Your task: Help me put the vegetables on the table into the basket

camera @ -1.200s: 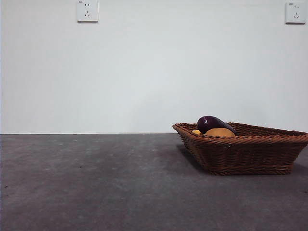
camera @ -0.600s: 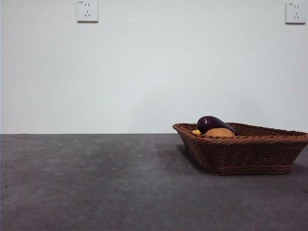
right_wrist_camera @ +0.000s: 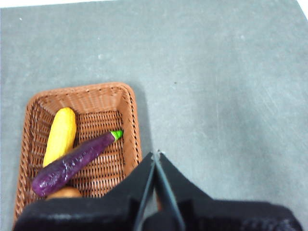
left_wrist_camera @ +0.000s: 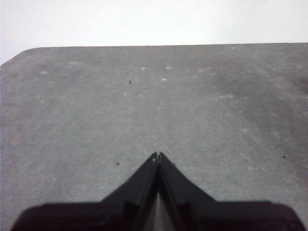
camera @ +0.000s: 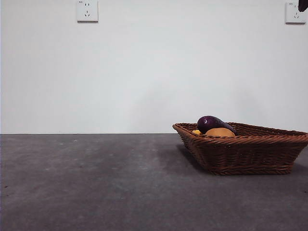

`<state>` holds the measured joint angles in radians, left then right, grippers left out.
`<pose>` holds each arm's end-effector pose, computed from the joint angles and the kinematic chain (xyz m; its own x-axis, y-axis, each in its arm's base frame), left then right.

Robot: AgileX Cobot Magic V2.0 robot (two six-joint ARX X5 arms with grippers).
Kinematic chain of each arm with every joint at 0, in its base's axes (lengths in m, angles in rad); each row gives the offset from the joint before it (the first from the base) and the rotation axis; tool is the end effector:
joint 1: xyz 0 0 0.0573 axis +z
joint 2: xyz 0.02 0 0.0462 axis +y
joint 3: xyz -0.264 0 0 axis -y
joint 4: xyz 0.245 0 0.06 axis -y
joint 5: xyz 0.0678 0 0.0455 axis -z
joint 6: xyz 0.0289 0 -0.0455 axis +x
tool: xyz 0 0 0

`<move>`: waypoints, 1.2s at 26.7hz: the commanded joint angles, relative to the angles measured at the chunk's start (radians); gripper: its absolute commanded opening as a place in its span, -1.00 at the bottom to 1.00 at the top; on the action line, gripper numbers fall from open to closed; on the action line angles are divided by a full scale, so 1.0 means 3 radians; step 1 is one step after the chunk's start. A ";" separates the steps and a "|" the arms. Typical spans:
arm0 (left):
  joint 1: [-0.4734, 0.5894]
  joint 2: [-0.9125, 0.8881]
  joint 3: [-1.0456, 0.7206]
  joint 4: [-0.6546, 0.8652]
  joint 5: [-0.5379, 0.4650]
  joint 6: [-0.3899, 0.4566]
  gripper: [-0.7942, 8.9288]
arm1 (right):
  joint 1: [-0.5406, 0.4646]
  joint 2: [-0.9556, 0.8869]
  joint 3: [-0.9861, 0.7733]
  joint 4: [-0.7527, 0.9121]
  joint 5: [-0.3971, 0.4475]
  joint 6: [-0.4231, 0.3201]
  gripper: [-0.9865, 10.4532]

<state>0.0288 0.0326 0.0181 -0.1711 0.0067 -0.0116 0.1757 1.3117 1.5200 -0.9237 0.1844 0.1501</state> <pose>0.0970 0.0026 0.1507 0.9826 0.0216 -0.1845 -0.0244 0.9996 -0.0126 0.2493 0.0389 0.4050 0.7627 -0.0508 -0.6448 0.0614 0.9981 -0.0060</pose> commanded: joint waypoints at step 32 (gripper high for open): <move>-0.0011 0.0117 -0.0034 0.0014 0.0001 -0.0022 -0.84 | -0.0865 -0.4138 -0.4936 0.3067 0.0752 -0.0136 -0.82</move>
<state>0.0284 0.0666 0.0181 -0.1711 0.0071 -0.0116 -0.0845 0.0753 0.0540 -0.0059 0.4149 0.1154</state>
